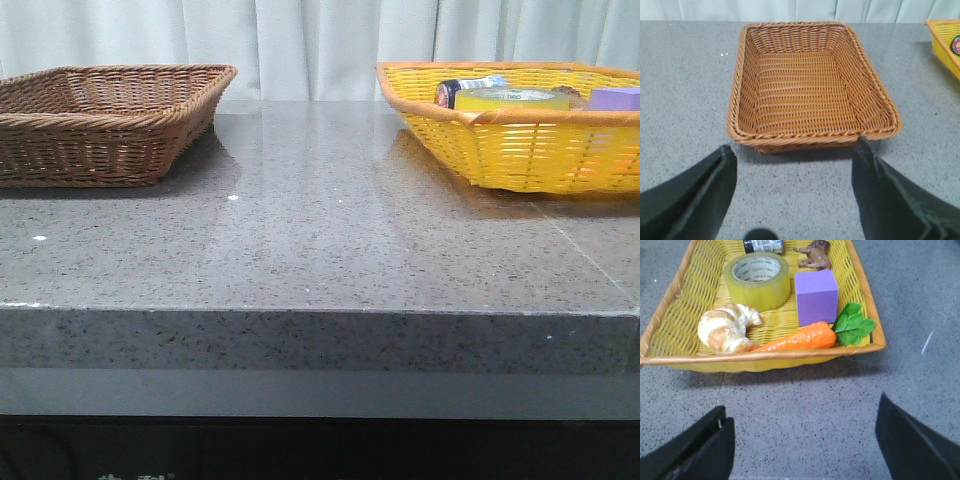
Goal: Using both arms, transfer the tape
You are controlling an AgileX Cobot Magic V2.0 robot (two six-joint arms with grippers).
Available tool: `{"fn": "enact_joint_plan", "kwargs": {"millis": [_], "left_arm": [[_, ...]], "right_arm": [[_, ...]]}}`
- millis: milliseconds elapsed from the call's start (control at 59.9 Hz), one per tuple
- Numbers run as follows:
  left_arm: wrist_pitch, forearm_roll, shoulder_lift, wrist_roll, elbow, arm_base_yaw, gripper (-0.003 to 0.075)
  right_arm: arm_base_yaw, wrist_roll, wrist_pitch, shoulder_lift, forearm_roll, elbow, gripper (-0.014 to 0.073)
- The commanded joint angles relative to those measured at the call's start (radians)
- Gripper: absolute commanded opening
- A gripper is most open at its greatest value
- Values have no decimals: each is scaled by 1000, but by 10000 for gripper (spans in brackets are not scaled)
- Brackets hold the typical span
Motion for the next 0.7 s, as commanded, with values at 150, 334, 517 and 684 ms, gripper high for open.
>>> {"fn": "enact_joint_plan", "kwargs": {"millis": [150, 334, 517, 684], "left_arm": [[-114, -1, 18, -4, -39, -106, 492], [-112, -3, 22, -4, -39, -228, 492], [-112, -13, 22, -4, -39, -323, 492], [-112, -13, 22, -4, -39, -344, 492]], "right_arm": [[-2, -11, 69, 174, 43, -185, 608], [-2, -24, 145, 358, 66, -332, 608], [-2, -69, 152, 546, 116, -479, 582], [-2, -82, 151, 712, 127, -617, 541]]}}
